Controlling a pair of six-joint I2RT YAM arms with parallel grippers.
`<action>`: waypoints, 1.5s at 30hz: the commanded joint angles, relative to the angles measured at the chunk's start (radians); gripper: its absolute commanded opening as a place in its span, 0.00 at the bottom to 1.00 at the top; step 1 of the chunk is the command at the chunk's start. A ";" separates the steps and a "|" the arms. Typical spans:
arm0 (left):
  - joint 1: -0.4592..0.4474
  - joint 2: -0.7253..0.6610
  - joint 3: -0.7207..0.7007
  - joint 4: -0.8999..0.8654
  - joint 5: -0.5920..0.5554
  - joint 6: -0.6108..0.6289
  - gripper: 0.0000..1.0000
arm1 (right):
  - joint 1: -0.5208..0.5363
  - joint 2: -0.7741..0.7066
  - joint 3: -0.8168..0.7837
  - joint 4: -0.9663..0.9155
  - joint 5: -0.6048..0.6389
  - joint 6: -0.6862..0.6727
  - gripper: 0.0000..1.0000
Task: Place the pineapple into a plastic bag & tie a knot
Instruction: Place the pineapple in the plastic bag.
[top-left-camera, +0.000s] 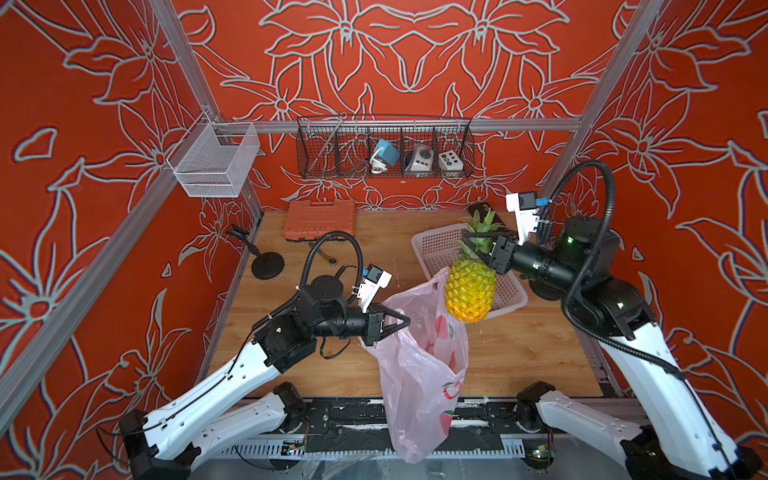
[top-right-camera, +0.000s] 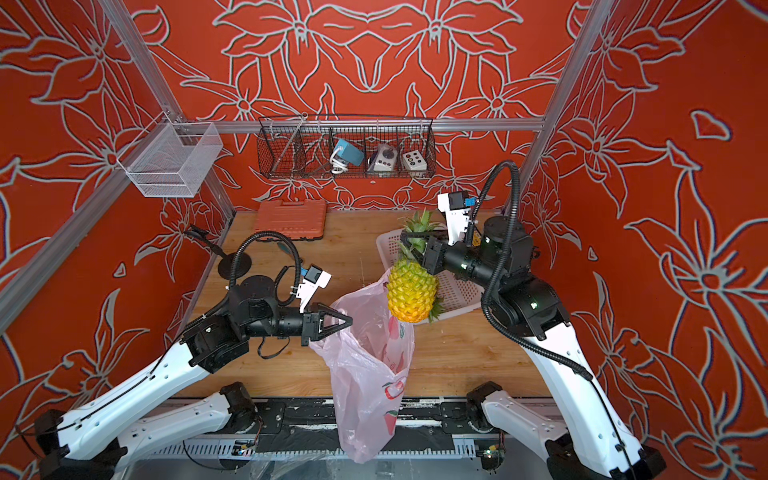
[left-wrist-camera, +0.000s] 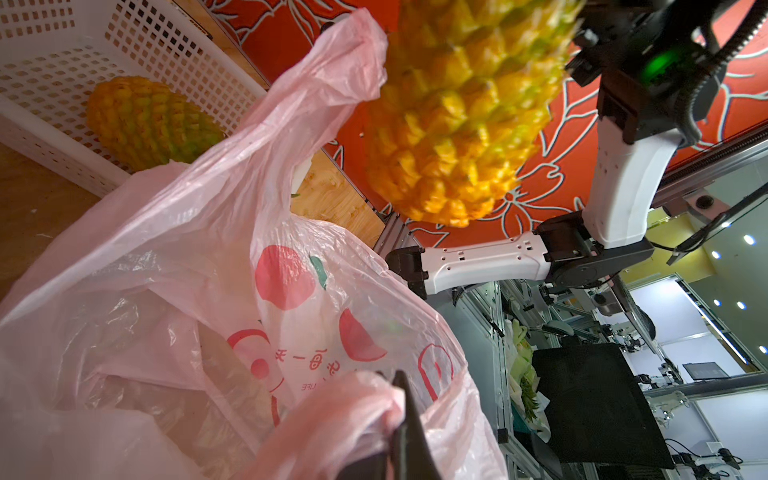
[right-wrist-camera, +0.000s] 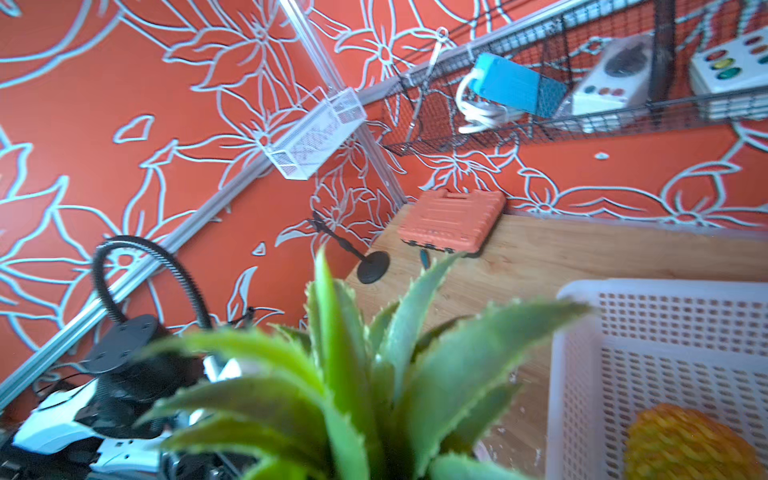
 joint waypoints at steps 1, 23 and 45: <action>-0.008 -0.006 0.009 -0.012 -0.008 0.004 0.00 | 0.036 0.000 -0.003 0.103 -0.042 0.063 0.00; 0.045 0.000 0.110 -0.153 -0.113 0.124 0.00 | 0.445 0.251 -0.636 0.706 0.606 -0.254 0.00; 0.355 0.117 0.161 -0.274 -0.120 0.205 0.00 | 0.345 0.851 0.020 0.886 0.917 -0.722 0.00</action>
